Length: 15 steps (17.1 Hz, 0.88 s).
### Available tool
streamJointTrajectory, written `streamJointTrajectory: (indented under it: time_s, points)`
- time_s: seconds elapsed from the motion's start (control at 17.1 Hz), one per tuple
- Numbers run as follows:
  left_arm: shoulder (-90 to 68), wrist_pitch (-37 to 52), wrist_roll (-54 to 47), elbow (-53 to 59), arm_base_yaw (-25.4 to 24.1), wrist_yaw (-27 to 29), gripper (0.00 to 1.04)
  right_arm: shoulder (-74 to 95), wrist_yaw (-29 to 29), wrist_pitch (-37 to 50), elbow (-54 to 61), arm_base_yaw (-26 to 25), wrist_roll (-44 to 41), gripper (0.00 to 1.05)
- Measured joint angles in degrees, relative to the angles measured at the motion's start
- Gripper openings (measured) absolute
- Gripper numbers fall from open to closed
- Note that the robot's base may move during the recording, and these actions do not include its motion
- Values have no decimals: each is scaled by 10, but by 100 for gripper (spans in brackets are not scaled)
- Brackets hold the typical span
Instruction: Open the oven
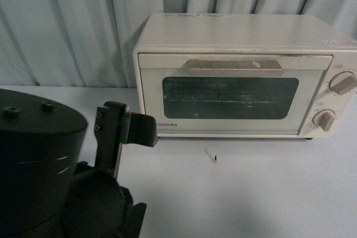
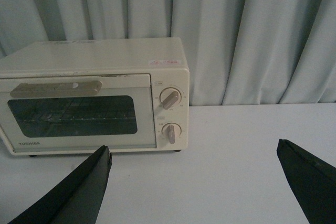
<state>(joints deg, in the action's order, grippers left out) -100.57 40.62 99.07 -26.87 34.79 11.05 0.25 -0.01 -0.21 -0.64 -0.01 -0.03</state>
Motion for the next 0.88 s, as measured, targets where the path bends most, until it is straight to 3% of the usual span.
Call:
streamJointTrajectory:
  time_s: [0.35,0.88]
  points:
    - [-119,40,8,-83,15,-18,98,0,0,0,0,0,0,98]
    - [-194,89,-6,-115,15,-39,98,0,0,0,0,0,0,98]
